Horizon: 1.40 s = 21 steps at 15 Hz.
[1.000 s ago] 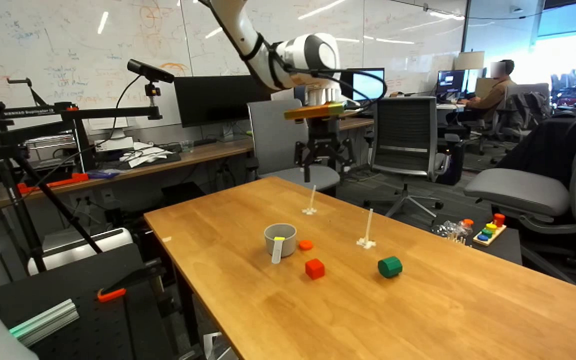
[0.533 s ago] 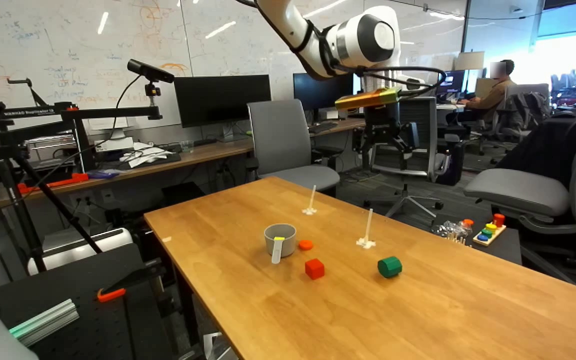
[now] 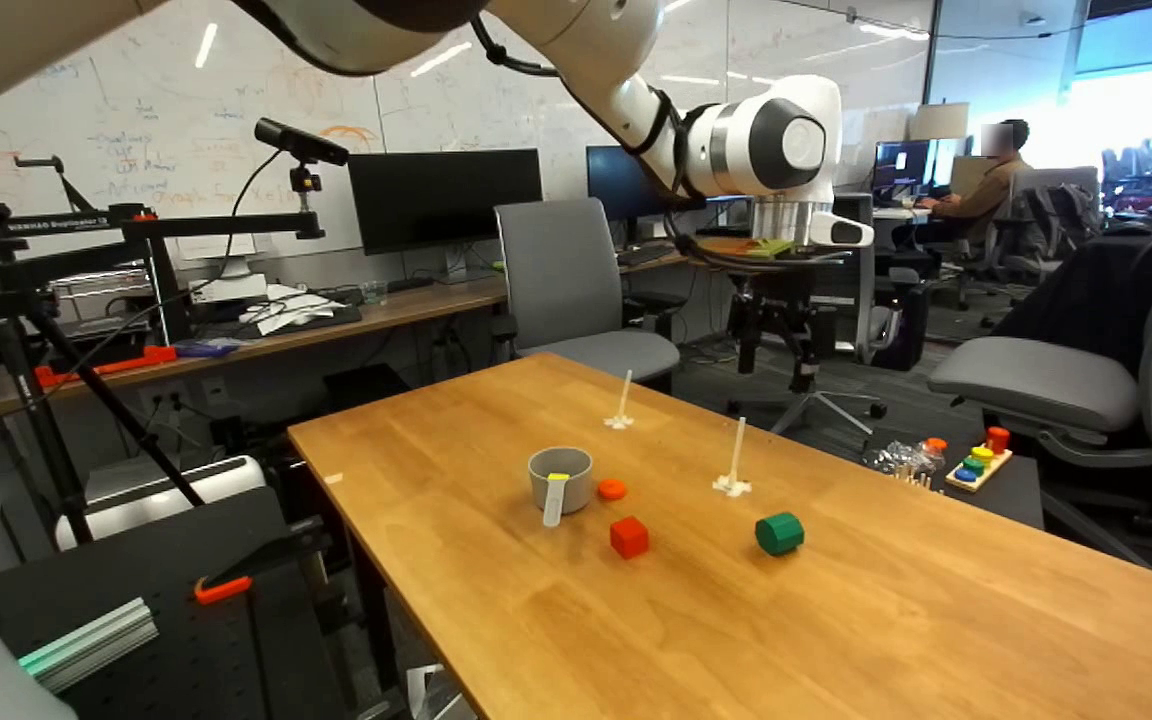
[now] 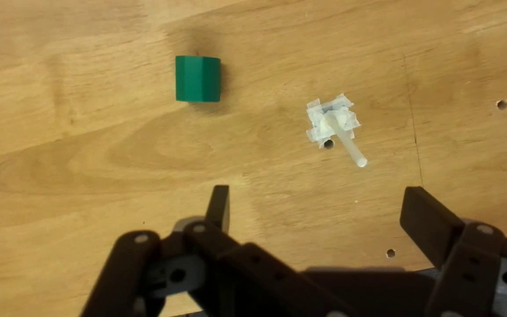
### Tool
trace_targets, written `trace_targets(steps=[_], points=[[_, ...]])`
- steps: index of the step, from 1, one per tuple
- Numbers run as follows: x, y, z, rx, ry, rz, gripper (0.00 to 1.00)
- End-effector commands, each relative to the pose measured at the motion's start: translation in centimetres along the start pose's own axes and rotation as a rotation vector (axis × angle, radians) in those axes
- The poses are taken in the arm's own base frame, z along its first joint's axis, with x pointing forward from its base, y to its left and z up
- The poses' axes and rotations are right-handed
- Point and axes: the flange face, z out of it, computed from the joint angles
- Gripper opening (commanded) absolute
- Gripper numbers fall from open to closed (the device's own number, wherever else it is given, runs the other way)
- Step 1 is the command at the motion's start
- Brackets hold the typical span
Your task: Put the three blocks in the gray cup
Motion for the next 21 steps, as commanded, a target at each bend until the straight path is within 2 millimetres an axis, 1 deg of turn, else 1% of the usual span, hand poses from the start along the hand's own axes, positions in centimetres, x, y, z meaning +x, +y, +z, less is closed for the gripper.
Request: trace_targets(steps=[1,3,9,11,15,17,19,21], points=[[0.2,-0.1,0.3,0.001,-0.003,0.015,1.00],[0.4,-0.2,0.4,0.003,-0.001,0.027,1.00],[0.5,-0.2,-0.2,0.004,0.002,0.055,1.00],[0.3,0.5,0.4,0.010,0.017,0.064,1.00],[-0.2,3.7,3.4,0.016,0.021,0.119,1.00],[-1.0,5.9,5.3,0.009,-0.010,0.155,1.00],[-2.2,8.1,7.0,0.002,-0.036,0.184,1.00],[-3.2,9.6,8.9,-0.001,-0.057,0.192,1.00]])
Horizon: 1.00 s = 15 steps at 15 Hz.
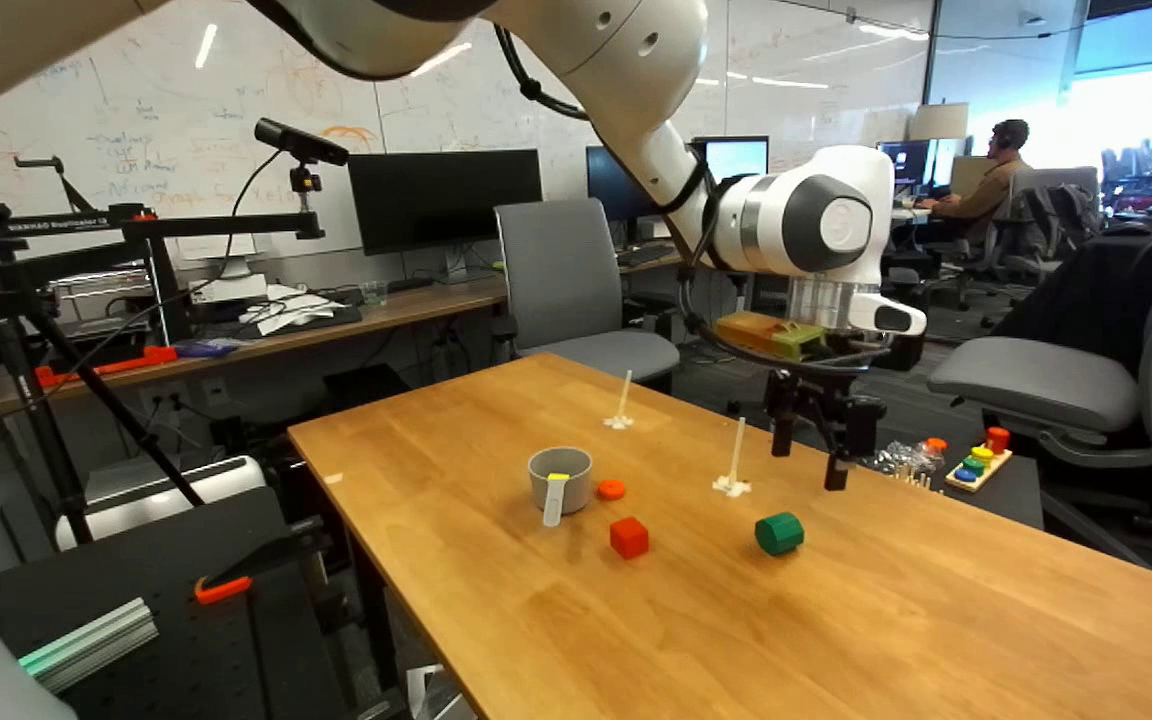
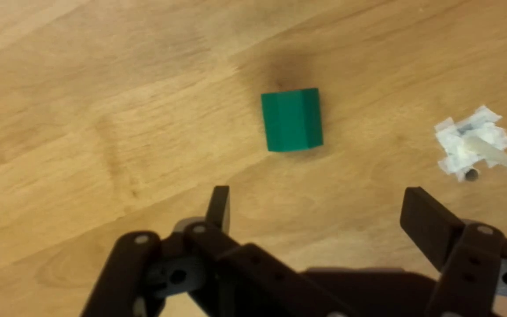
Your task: Put the three blocks in the gray cup
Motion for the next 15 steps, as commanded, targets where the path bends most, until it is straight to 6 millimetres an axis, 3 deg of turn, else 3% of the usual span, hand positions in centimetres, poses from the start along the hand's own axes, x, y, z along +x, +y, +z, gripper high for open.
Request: trace_targets(steps=[1,8,15], points=[[-2.2,2.6,1.3,0.014,-0.023,0.041,1.00],[-4.4,1.7,5.9,0.075,-0.079,-0.165,1.00],[-3.8,0.7,5.6,0.066,-0.065,-0.275,1.00]])
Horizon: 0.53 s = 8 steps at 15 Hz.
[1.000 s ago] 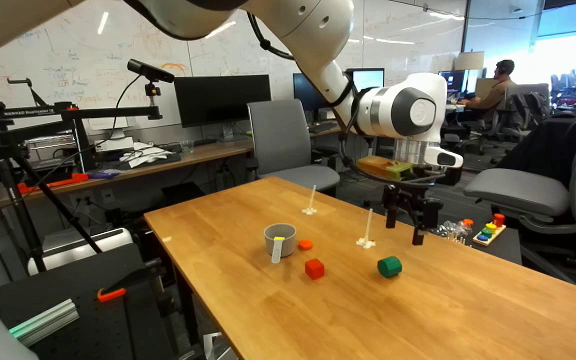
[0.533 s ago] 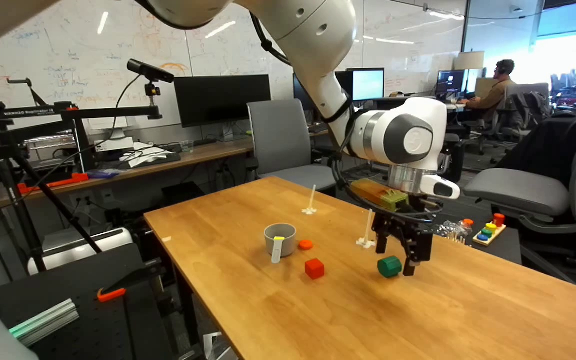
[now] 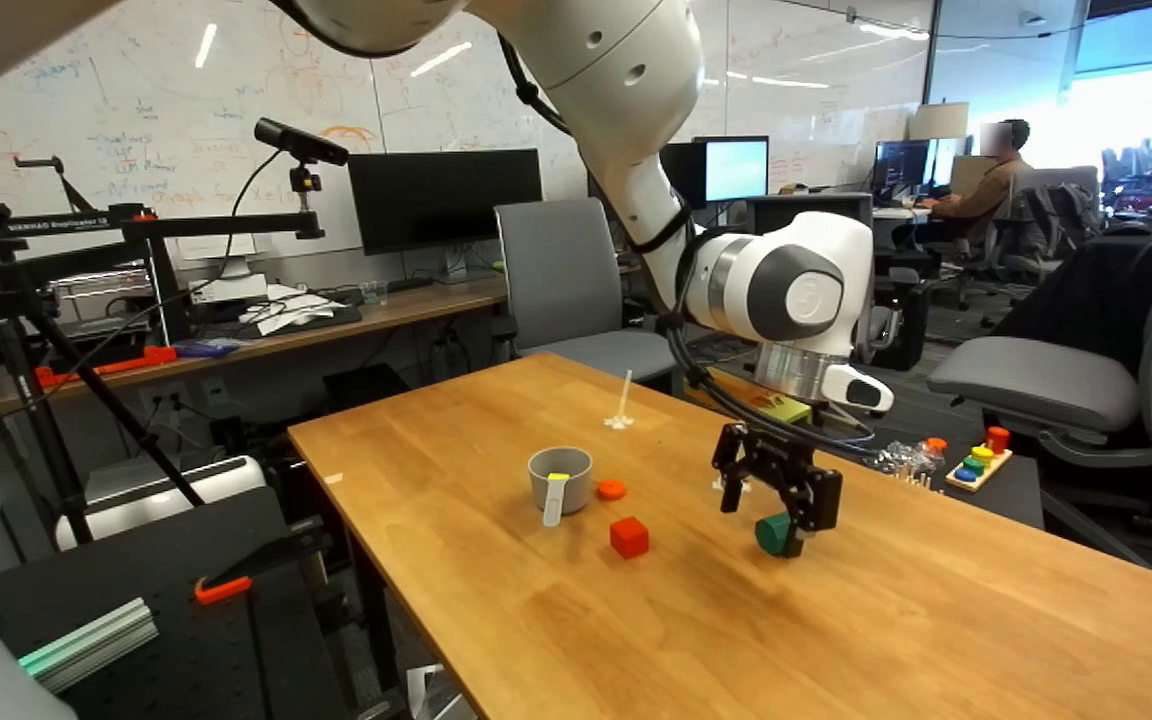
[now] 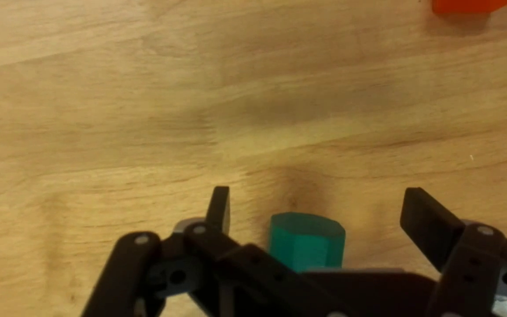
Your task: Put the three blocks in the gray cup
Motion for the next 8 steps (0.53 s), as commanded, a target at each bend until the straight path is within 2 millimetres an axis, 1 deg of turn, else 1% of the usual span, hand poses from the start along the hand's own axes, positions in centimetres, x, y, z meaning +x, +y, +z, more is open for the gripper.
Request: trace_targets(steps=[1,5,8], points=[[0.6,-0.1,-1.1,0.012,0.026,-0.046,1.00],[1.3,-0.2,-0.6,0.004,0.030,-0.049,1.00],[1.8,-0.3,0.3,0.000,0.027,-0.036,1.00]])
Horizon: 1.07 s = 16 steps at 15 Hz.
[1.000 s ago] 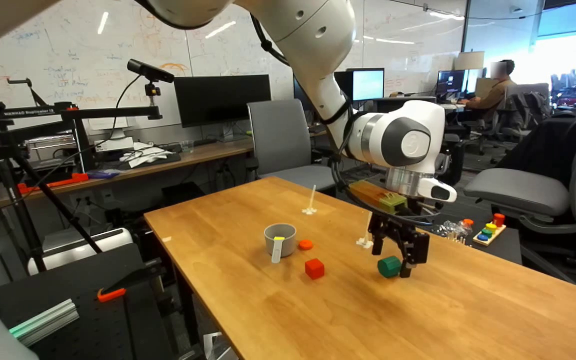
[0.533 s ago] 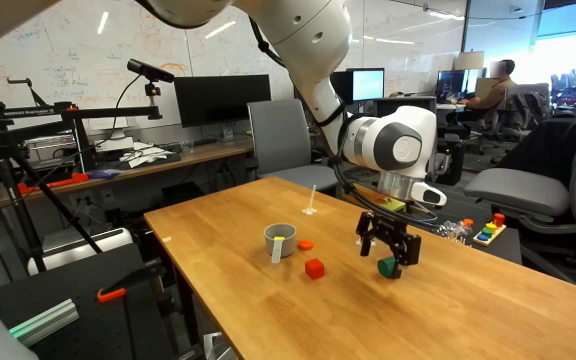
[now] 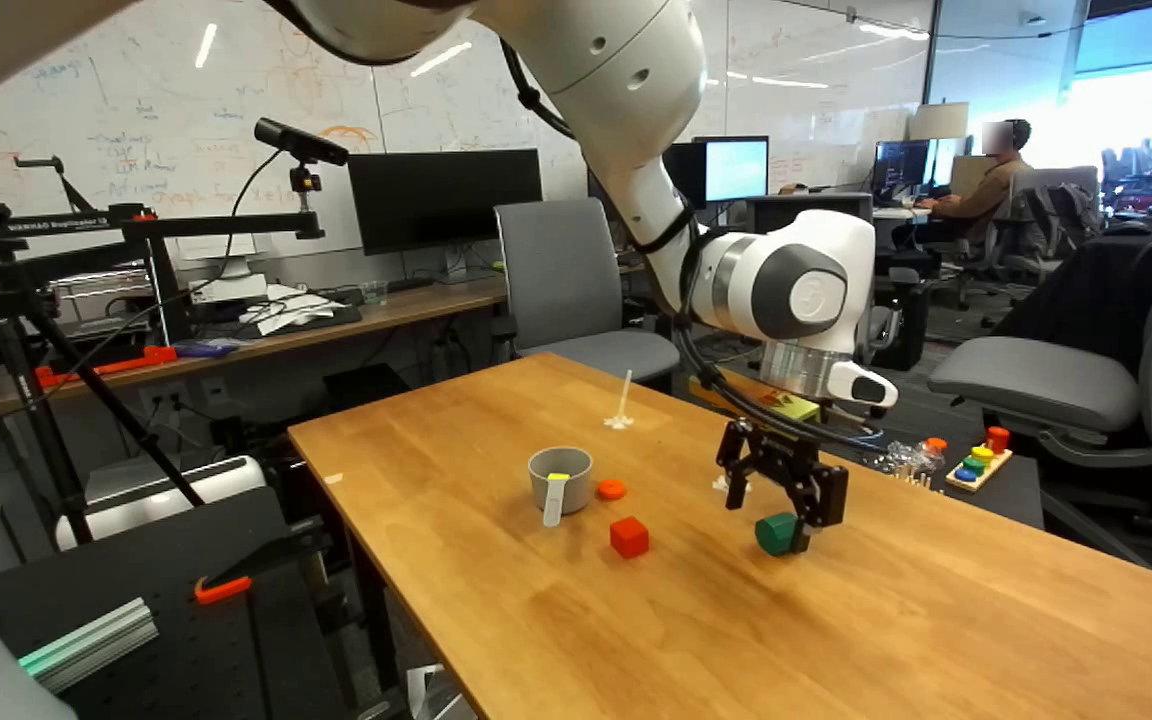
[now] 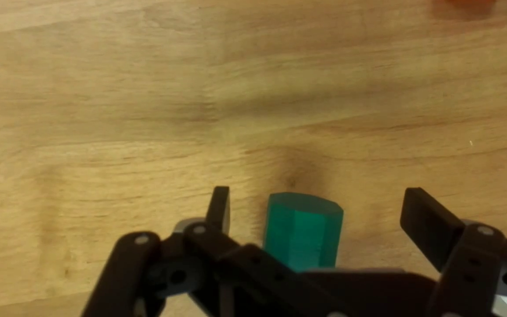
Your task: Put the three blocks in the gray cup
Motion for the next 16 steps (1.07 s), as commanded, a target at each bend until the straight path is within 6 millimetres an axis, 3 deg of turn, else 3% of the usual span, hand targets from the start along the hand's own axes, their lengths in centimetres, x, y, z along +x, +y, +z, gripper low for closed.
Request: trace_targets(steps=[1,4,5,6,8,13,16], points=[[1.3,-0.2,1.0,-0.001,0.007,-0.002,1.00],[1.9,-0.1,2.0,-0.005,0.009,-0.004,1.00],[2.1,-0.3,2.1,-0.004,0.015,-0.004,0.75],[2.3,-0.3,2.2,-0.006,0.022,-0.007,0.73],[2.5,-0.6,1.6,-0.006,0.035,-0.015,0.59],[2.6,-0.8,0.4,-0.009,0.064,-0.024,0.18],[1.7,-1.2,-0.4,0.005,0.067,-0.035,0.17]])
